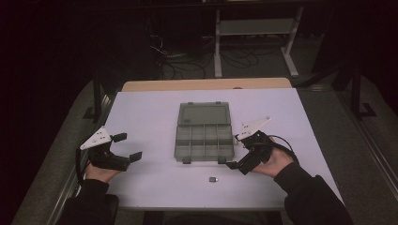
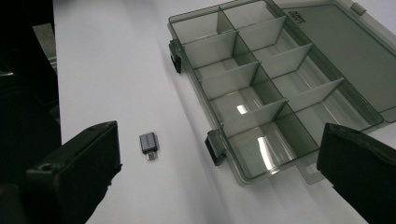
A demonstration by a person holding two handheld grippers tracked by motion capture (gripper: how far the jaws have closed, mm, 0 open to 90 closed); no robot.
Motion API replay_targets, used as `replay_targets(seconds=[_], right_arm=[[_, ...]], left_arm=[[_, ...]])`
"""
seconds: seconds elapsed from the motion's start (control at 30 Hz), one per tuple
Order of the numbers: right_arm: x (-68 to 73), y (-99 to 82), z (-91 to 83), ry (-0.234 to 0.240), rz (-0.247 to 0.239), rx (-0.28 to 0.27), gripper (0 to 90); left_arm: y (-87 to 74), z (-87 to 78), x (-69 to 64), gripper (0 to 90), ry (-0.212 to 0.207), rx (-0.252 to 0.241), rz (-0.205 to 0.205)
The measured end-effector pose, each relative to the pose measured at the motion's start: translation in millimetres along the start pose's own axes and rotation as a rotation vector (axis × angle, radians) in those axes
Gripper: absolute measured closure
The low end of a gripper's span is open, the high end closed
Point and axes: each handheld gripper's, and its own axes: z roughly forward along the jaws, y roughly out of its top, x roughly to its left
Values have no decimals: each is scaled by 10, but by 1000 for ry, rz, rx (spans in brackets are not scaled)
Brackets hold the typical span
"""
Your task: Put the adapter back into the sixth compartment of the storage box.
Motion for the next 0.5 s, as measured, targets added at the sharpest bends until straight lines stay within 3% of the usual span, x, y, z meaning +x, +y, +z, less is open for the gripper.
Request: replay_targets(seconds=[0.5], right_arm=[[79, 66, 126, 28, -34, 51, 0]], left_arm=[[3, 9, 1, 0, -4, 1, 1]])
